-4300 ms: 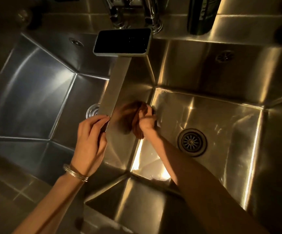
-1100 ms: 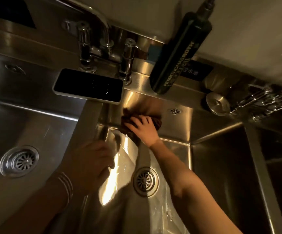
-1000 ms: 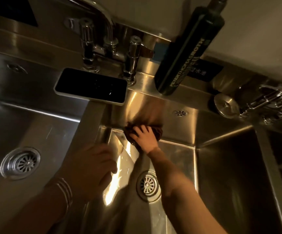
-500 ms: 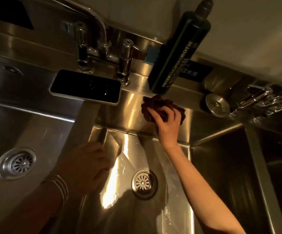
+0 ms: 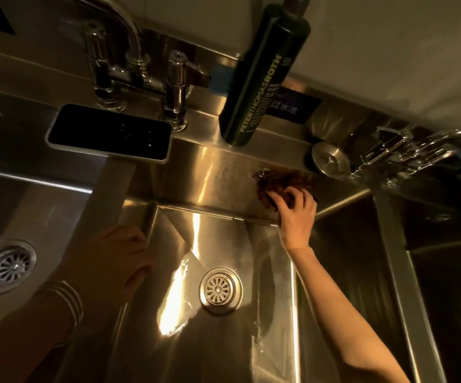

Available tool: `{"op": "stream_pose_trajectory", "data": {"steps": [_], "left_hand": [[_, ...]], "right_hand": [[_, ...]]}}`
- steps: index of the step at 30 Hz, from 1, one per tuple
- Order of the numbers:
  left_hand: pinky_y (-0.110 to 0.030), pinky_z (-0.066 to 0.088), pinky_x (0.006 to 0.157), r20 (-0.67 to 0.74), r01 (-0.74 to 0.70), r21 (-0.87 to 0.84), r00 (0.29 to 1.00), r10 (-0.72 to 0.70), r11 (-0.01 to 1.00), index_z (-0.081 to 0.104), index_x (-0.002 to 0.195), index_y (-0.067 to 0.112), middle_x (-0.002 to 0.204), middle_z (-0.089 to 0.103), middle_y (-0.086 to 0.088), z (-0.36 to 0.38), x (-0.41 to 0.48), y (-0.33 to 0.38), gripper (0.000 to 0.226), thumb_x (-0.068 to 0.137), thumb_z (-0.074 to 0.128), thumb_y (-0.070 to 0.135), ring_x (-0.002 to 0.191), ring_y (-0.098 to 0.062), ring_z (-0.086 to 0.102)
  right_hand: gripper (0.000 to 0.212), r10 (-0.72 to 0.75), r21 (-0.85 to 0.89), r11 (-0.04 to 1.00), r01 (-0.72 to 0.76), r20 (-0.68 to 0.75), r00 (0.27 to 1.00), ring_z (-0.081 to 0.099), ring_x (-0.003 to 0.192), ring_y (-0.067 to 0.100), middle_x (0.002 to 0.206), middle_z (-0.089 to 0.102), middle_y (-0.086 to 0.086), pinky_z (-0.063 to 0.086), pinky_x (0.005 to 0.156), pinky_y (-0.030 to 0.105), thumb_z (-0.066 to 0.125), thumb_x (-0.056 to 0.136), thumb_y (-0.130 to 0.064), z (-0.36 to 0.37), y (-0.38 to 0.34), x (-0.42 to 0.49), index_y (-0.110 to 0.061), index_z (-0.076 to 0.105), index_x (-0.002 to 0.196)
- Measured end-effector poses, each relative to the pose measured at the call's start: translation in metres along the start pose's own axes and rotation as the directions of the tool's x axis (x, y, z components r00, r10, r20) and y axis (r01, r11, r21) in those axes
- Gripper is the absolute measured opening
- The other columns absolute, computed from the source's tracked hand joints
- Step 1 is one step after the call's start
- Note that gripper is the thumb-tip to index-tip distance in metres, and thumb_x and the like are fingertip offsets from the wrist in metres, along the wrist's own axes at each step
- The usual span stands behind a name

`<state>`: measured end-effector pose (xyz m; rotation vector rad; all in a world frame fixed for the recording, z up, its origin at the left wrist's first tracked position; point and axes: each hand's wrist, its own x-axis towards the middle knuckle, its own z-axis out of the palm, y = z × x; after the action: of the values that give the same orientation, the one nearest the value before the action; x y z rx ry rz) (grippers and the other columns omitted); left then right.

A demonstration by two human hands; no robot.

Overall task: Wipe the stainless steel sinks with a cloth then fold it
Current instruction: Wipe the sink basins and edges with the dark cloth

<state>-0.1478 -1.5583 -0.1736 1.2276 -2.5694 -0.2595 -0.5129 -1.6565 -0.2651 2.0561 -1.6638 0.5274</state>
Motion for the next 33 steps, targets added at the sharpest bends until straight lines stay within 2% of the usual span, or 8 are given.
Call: {"op": "stream_pose_trajectory", "data": {"steps": [6, 12, 18, 22, 24, 29, 30, 33], "left_hand": [[-0.022, 0.034, 0.076, 0.046, 0.049, -0.043, 0.998, -0.047, 0.998, 0.069, 0.069, 0.027, 0.077, 0.063, 0.007, 0.005, -0.004, -0.004, 0.025, 0.073, 0.044, 0.033, 0.087, -0.006, 0.046], [-0.033, 0.040, 0.074, 0.038, 0.059, -0.006, 0.998, -0.059, 0.998, 0.070, 0.070, 0.024, 0.077, 0.067, 0.002, 0.009, -0.004, -0.006, 0.027, 0.073, 0.044, 0.031, 0.088, -0.013, 0.048], [-0.041, 0.053, 0.066, 0.034, 0.059, -0.016, 0.998, -0.059, 0.998, 0.068, 0.075, 0.024, 0.080, 0.066, 0.001, 0.018, -0.011, -0.017, 0.031, 0.084, 0.040, 0.033, 0.088, -0.016, 0.051], [-0.032, 0.040, 0.075, 0.037, 0.056, 0.037, 0.998, -0.057, 0.998, 0.071, 0.071, 0.024, 0.078, 0.066, 0.002, 0.011, -0.005, -0.009, 0.028, 0.073, 0.044, 0.032, 0.089, -0.015, 0.049], [-0.030, 0.035, 0.076, 0.033, 0.039, 0.058, 0.999, -0.041, 0.998, 0.071, 0.071, 0.023, 0.078, 0.067, 0.002, 0.010, -0.005, -0.010, 0.029, 0.073, 0.044, 0.032, 0.089, -0.014, 0.047], [-0.029, 0.037, 0.077, 0.045, 0.038, 0.024, 0.998, -0.039, 0.999, 0.071, 0.070, 0.023, 0.077, 0.067, 0.003, 0.004, -0.004, -0.004, 0.028, 0.074, 0.044, 0.032, 0.089, -0.012, 0.048], [-0.029, 0.037, 0.077, 0.054, 0.040, 0.024, 0.998, -0.041, 0.999, 0.071, 0.070, 0.022, 0.077, 0.067, 0.003, 0.002, -0.003, -0.003, 0.029, 0.074, 0.044, 0.032, 0.089, -0.012, 0.048], [-0.032, 0.046, 0.076, 0.074, 0.068, 0.016, 0.995, -0.069, 0.998, 0.071, 0.072, 0.024, 0.079, 0.066, 0.003, 0.002, -0.005, -0.002, 0.029, 0.075, 0.043, 0.033, 0.086, -0.014, 0.057]], "right_hand": [[0.054, 0.027, 0.049, 0.998, -0.041, 0.258, 0.966, 0.052, 0.091, 0.034, 0.100, 0.060, 0.014, 0.052, 0.063, 0.042, 0.080, 0.057, 0.001, 0.018, 0.005, -0.023, -0.021, 0.068, 0.105], [0.040, -0.149, 0.143, 0.980, 0.138, 0.066, 0.987, 0.042, 0.108, 0.029, 0.118, 0.043, 0.006, 0.036, 0.084, 0.038, 0.054, 0.083, -0.019, -0.016, -0.011, 0.022, -0.028, 0.049, 0.122], [0.035, 0.137, 0.002, 0.990, -0.139, 0.146, 0.980, 0.044, 0.111, 0.034, 0.115, 0.055, 0.016, 0.045, 0.083, 0.044, 0.052, 0.081, -0.021, -0.008, 0.057, -0.022, -0.020, 0.056, 0.115], [0.039, 0.442, -0.099, 0.894, -0.438, 0.368, 0.818, 0.041, 0.117, 0.026, 0.130, 0.046, 0.005, 0.040, 0.095, 0.047, 0.048, 0.088, -0.033, 0.051, 0.110, -0.057, -0.024, 0.051, 0.126], [0.034, 0.553, -0.122, 0.823, -0.555, 0.402, 0.730, 0.047, 0.109, 0.032, 0.121, 0.049, 0.014, 0.043, 0.087, 0.046, 0.056, 0.084, -0.014, 0.062, 0.075, -0.060, -0.013, 0.052, 0.118], [0.030, 0.591, -0.110, 0.690, -0.715, 0.656, 0.469, 0.048, 0.115, 0.041, 0.127, 0.046, 0.018, 0.041, 0.095, 0.047, 0.047, 0.089, -0.002, 0.063, 0.021, -0.045, -0.007, 0.052, 0.118], [0.031, 0.621, -0.107, 0.673, -0.731, 0.618, 0.482, 0.049, 0.113, 0.042, 0.127, 0.046, 0.018, 0.042, 0.094, 0.048, 0.048, 0.087, 0.000, 0.062, 0.022, -0.045, -0.006, 0.054, 0.117], [0.038, 0.602, 0.040, 0.734, -0.678, 0.424, 0.677, 0.055, 0.098, 0.046, 0.124, 0.049, 0.021, 0.045, 0.087, 0.050, 0.057, 0.075, 0.008, 0.041, 0.025, -0.060, -0.003, 0.059, 0.111]]}}
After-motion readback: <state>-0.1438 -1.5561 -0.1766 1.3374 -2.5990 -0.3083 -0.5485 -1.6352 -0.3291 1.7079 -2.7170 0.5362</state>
